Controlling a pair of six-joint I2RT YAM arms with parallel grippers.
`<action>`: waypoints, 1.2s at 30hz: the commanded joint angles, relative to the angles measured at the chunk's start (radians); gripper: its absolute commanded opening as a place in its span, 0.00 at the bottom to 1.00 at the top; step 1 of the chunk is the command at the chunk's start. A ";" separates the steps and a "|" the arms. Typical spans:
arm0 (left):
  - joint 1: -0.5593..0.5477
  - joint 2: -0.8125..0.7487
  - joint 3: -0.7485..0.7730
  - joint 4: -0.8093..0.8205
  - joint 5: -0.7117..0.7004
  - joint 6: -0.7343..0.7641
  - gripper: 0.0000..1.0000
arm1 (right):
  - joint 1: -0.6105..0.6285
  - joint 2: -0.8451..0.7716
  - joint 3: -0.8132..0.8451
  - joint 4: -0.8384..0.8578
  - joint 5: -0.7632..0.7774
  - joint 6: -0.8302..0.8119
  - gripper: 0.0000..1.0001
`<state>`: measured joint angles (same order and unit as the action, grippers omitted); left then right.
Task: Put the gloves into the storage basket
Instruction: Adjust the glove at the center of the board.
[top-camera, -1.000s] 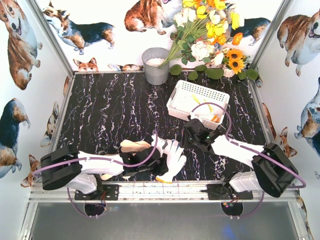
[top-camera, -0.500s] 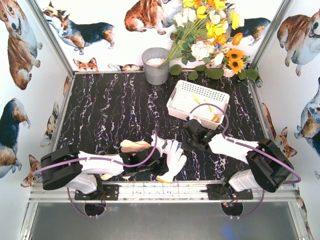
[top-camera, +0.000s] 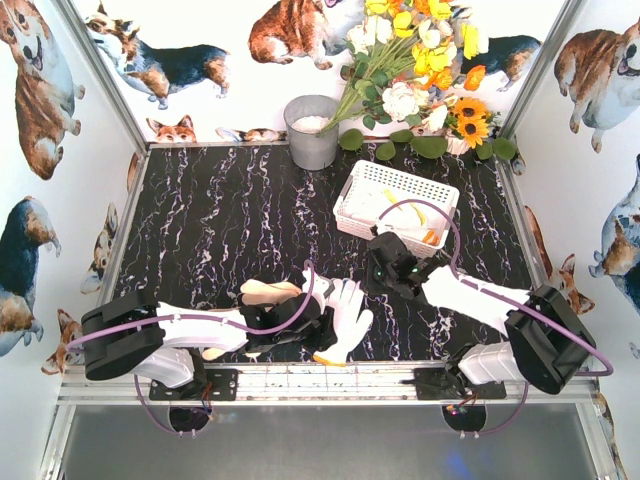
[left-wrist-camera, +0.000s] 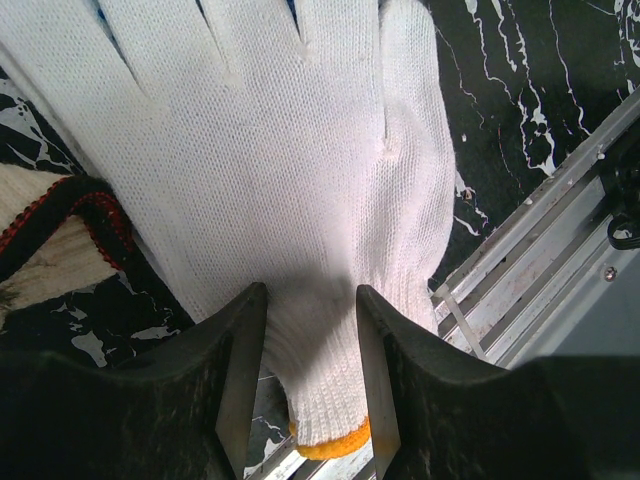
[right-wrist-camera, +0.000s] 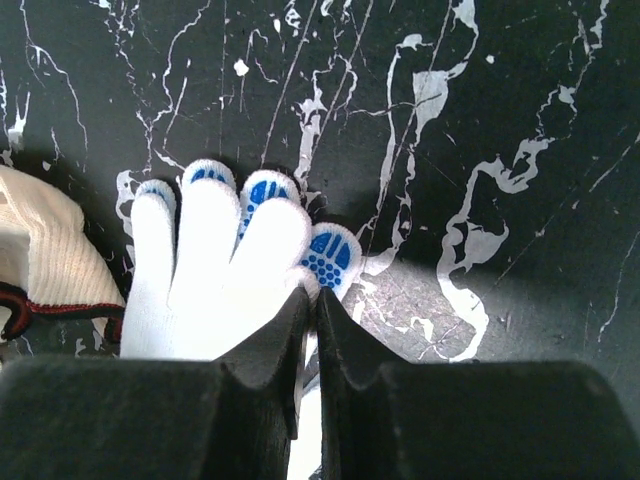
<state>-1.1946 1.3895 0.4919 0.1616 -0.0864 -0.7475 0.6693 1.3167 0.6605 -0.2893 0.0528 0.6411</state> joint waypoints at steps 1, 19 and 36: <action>-0.008 0.005 -0.018 -0.034 0.013 -0.001 0.36 | -0.004 0.023 0.059 0.032 0.002 -0.037 0.08; -0.008 -0.035 0.006 -0.050 0.007 0.012 0.38 | -0.004 0.100 0.087 0.068 0.007 -0.093 0.20; 0.002 -0.220 0.074 -0.311 -0.089 -0.152 0.62 | -0.002 -0.164 0.032 -0.127 -0.253 0.029 0.48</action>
<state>-1.1946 1.1927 0.5709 -0.0689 -0.1658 -0.8146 0.6689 1.2335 0.7170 -0.3733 -0.0570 0.5827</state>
